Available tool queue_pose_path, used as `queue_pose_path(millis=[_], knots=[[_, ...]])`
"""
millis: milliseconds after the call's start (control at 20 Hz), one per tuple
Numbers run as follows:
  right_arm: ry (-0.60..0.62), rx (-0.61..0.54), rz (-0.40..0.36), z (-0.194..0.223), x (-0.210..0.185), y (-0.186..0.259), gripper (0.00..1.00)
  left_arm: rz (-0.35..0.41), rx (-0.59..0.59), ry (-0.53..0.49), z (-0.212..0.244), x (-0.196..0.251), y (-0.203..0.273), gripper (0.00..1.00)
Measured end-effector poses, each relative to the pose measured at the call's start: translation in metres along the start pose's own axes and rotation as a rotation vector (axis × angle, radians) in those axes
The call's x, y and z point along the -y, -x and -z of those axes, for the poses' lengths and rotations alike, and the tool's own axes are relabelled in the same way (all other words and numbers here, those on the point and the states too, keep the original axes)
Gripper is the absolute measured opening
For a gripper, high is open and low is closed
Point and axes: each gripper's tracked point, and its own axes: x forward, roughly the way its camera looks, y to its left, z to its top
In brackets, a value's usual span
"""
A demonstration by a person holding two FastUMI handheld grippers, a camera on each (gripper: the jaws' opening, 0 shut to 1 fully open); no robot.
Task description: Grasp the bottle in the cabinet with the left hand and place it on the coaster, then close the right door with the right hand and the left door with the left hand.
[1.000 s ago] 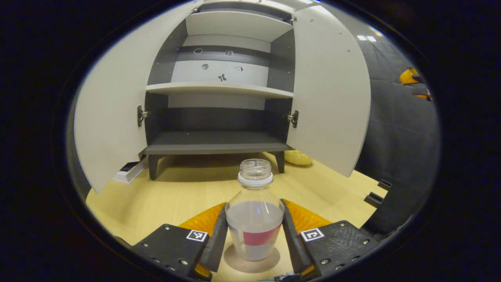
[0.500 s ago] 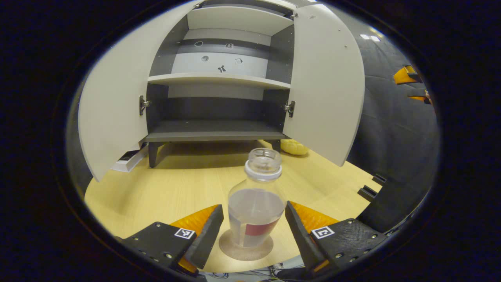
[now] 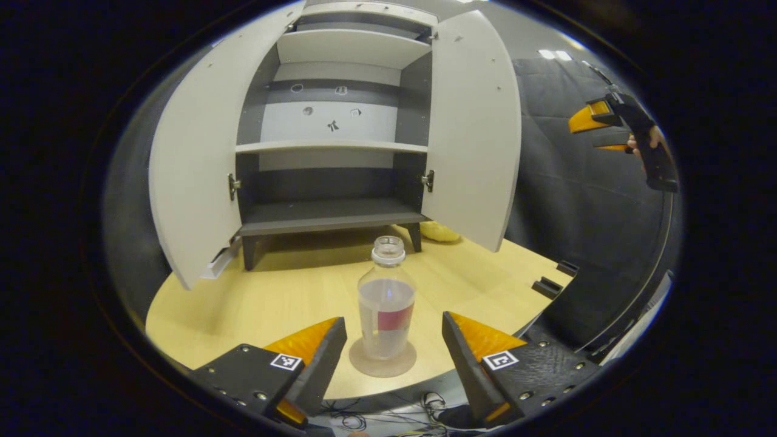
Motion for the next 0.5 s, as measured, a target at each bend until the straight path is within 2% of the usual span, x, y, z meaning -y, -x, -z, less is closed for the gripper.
queue_pose_path(millis=[200,500], knots=[[0.032,0.007,-0.049,-0.008,-0.018,0.001,0.98,-0.115,0.081,0.019,-0.040,-0.029,0.041,0.92],[0.026,0.117,-0.086,-0.045,-0.035,0.002,0.96,-0.253,0.205,0.077,-0.120,-0.075,0.094,0.87]])
